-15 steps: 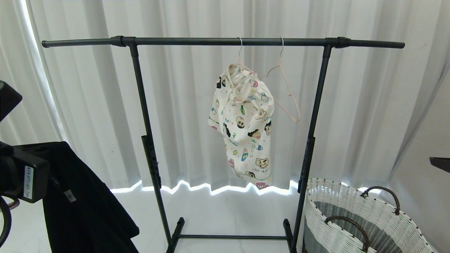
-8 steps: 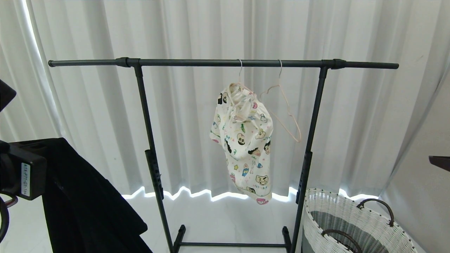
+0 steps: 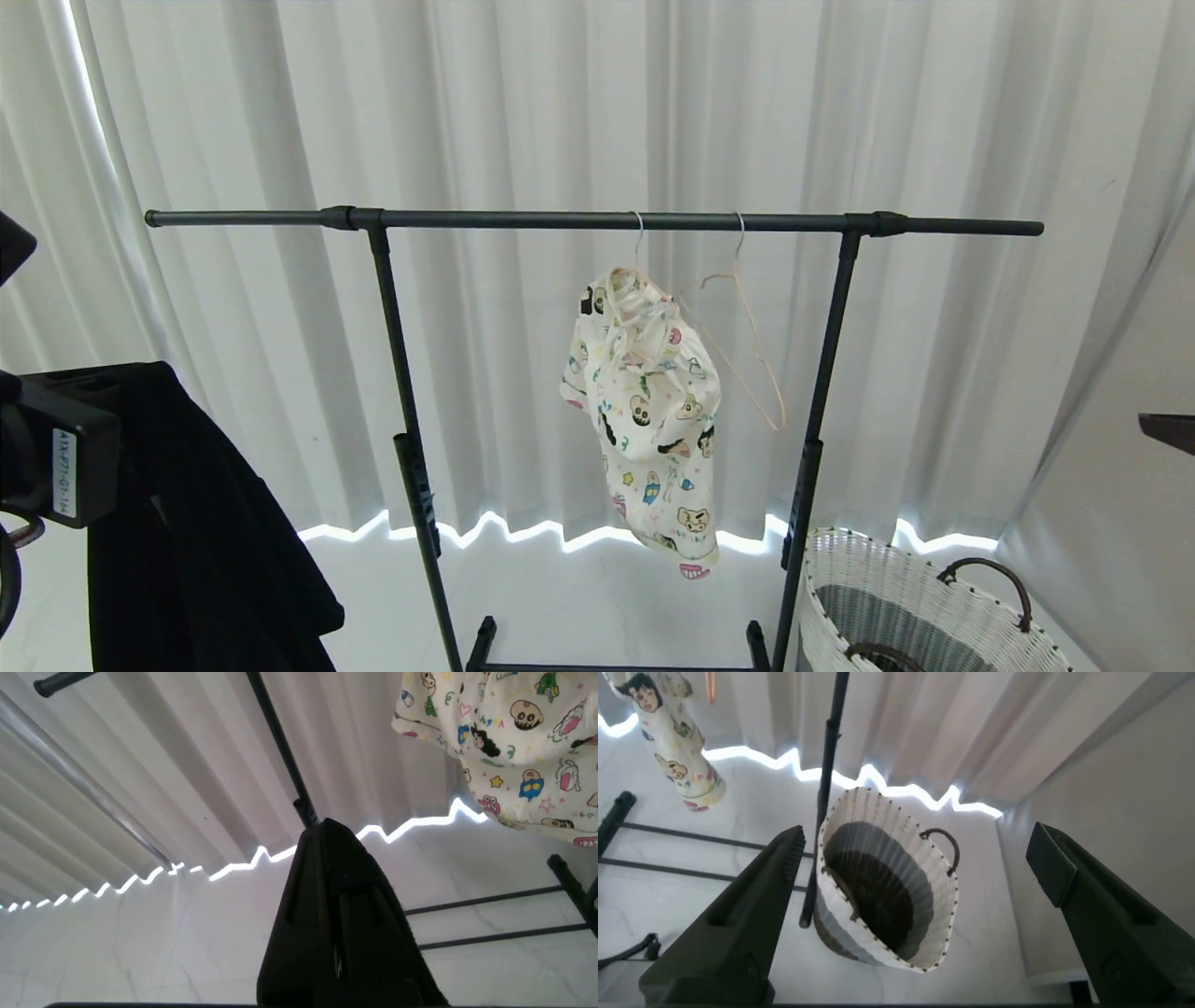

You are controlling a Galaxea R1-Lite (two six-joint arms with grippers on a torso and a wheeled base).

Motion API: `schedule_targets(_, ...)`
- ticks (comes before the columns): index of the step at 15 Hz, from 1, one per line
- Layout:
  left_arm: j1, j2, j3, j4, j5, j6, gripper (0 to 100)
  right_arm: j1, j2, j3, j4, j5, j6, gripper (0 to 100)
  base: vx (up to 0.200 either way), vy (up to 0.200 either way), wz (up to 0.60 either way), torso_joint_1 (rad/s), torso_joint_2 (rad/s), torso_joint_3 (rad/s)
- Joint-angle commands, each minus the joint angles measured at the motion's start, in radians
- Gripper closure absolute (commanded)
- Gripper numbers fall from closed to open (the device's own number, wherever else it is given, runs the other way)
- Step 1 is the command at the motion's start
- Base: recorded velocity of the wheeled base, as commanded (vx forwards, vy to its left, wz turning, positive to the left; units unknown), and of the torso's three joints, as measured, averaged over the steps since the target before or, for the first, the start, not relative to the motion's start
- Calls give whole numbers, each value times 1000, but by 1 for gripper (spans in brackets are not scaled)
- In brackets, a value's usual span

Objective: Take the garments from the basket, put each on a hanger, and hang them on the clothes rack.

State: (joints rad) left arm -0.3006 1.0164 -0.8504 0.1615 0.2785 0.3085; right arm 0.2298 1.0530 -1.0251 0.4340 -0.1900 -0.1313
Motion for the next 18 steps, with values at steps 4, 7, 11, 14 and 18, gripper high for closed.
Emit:
schedule_targets(4,17,2,2,1,4,43,100,0,4,43,-113,0,-2,0,0,150,0,35,-68,-38)
schedule_targets(7,17,-4,2,1,4,41,100,0,15,73,-178,0,-5,0,0,200,0,9,-1,-1)
schedule_targets(11,17,-19,10,1,4,43,100,0,36,69,-218,0,-7,0,0,200,0,5,4,1)
schedule_targets(14,17,-21,10,1,1,41,100,0,47,66,-218,1,-7,0,0,133,0,3,5,-2)
schedule_targets(18,17,-27,13,1,1,43,100,0,55,69,-218,1,-10,0,0,0,0,0,0,0)
